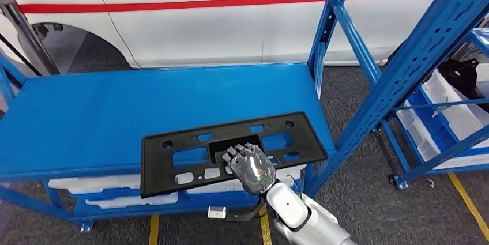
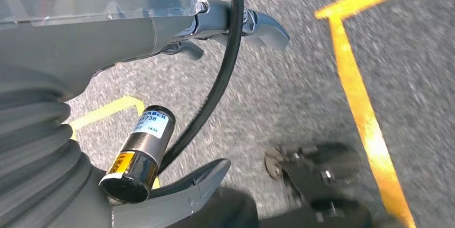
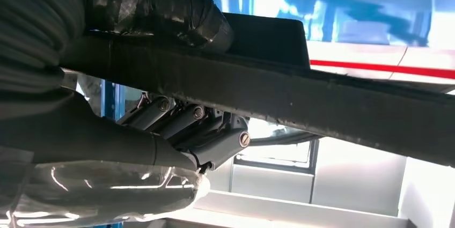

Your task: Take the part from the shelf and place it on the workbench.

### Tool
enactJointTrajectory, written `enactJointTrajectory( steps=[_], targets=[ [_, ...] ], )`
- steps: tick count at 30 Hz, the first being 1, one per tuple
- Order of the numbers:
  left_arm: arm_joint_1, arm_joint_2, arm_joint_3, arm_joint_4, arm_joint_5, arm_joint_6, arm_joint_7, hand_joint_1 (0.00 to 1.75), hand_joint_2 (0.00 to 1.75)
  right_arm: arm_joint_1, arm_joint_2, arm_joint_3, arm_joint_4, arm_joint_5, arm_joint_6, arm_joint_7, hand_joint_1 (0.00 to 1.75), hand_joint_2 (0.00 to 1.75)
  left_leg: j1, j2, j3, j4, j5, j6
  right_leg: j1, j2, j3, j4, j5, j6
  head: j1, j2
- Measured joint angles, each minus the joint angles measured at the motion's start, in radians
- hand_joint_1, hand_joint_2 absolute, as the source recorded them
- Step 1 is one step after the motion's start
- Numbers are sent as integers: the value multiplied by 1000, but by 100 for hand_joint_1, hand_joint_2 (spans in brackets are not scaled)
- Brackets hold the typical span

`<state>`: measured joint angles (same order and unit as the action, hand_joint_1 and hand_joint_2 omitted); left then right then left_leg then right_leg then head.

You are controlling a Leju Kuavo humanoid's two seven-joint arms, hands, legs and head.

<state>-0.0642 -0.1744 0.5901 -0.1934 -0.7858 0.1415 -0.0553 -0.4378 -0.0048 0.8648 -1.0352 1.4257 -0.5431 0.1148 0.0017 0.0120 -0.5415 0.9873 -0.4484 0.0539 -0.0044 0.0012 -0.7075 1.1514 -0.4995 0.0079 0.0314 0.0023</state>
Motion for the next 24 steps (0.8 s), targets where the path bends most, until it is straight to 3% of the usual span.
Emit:
enactJointTrajectory(
  steps=[1, 2, 3, 4, 6, 8, 9, 12, 13, 15, 17, 18, 19, 20, 21, 22, 24],
  targets=[
    [0, 0, 0, 0, 0, 0, 0, 0, 175, 1, 0, -1, 1, 0, 0, 0, 175, 175, 0, 0, -15, 1, 11, 0, -3, 0, -15, 62, -43, 4, 0, 0],
    [0, 0, 0, 0, 0, 0, 0, 0, 175, 2, -1, -2, 2, 0, 0, 0, 175, 175, 0, 0, -30, 3, 21, -1, -6, 0, -24, 116, -68, 9, 0, 0],
    [0, 0, 0, 0, 0, 0, 0, 0, 175, 4, -2, -2, 3, 1, 0, 0, 175, 175, 0, 0, -46, 6, 31, -4, -8, 0, -20, 146, -71, 13, 0, 0],
    [1, 0, 0, 0, 0, 0, 0, 0, 175, 4, -2, -2, 3, 1, 0, 0, 175, 175, 1, 0, -61, 10, 39, -7, -11, -1, 1, 142, -55, 16, 0, 0],
    [1, -2, 0, 0, 0, 0, 0, 0, 175, 4, -2, -4, 4, 2, -1, 0, 175, 175, 3, 0, -90, 24, 52, -16, -15, -1, 92, 34, -19, 17, 0, 0],
    [1, -3, 0, 0, -2, 0, 0, 0, 175, 4, -2, -7, 3, 6, -3, 0, 175, 175, 2, 0, -107, 37, 63, -27, -11, 0, 168, -77, -18, 9, 0, 0],
    [1, -4, 0, 0, -3, 0, 0, 0, 175, 3, -2, -7, 3, 9, -6, 0, 175, 175, 2, -1, -111, 40, 69, -33, -9, 1, 181, -102, -25, 2, 0, 0],
    [2, -3, 0, 0, -8, 1, 1, 0, 175, 4, -3, -8, 3, 13, -14, 1, 175, 175, 4, -2, -118, 40, 77, -54, -8, 1, 168, -111, -4, -22, 2, 0],
    [3, -3, 0, 0, -10, 1, 2, 0, 175, 4, -2, -8, 3, 13, -16, 1, 175, 175, 6, -3, -127, 54, 56, -60, -9, 0, 159, -114, 7, -31, 2, 0],
    [4, -3, 0, 0, -12, 1, 2, 0, 175, 5, -2, -8, 3, 13, -18, 1, 175, 175, 9, -4, -156, 135, -33, -69, -11, -2, 134, -117, 32, -42, 1, 0],
    [4, -3, 0, 0, -13, 1, 2, 0, 175, 8, -2, -8, 3, 11, -18, 0, 175, 175, 11, -4, -184, 260, -115, -75, -10, -2, 103, -116, 57, -44, 1, 0],
    [4, -3, 0, 0, -13, 1, 2, 0, 175, 10, -2, -8, 3, 9, -19, 0, 175, 175, 11, -4, -184, 302, -125, -77, -9, -2, 86, -114, 68, -43, 1, 0],
    [4, -3, 0, 0, -14, 1, 2, 0, 175, 12, -2, -9, 3, 7, -19, -1, 175, 175, 11, -4, -168, 312, -113, -77, -9, -2, 70, -113, 80, -41, 1, 0],
    [4, -3, 0, 0, -15, 1, 2, 0, 175, 13, -2, -9, 3, 4, -19, -2, 175, 175, 11, -4, -133, 285, -88, -76, -9, -2, 55, -111, 90, -39, 1, 0],
    [3, -2, 0, 0, -17, 1, 1, 0, 175, 14, -2, -10, 3, -1, -19, -5, 175, 175, 11, -4, -82, 228, -66, -73, -9, -2, 43, -108, 99, -36, 1, 0],
    [2, -2, 0, 0, -19, 1, 1, 0, 175, 14, -2, -12, 1, -6, -19, -9, 175, 175, 10, -5, -24, 151, -62, -68, -8, -2, 33, -106, 109, -31, 1, 0],
    [-2, -2, 0, 0, -21, 1, 1, 0, 175, 14, -2, -16, -2, -15, -21, -17, 175, 175, 5, -8, 46, 45, -72, -58, -7, -2, 26, -107, 126, -20, 2, 0]
  ],
)
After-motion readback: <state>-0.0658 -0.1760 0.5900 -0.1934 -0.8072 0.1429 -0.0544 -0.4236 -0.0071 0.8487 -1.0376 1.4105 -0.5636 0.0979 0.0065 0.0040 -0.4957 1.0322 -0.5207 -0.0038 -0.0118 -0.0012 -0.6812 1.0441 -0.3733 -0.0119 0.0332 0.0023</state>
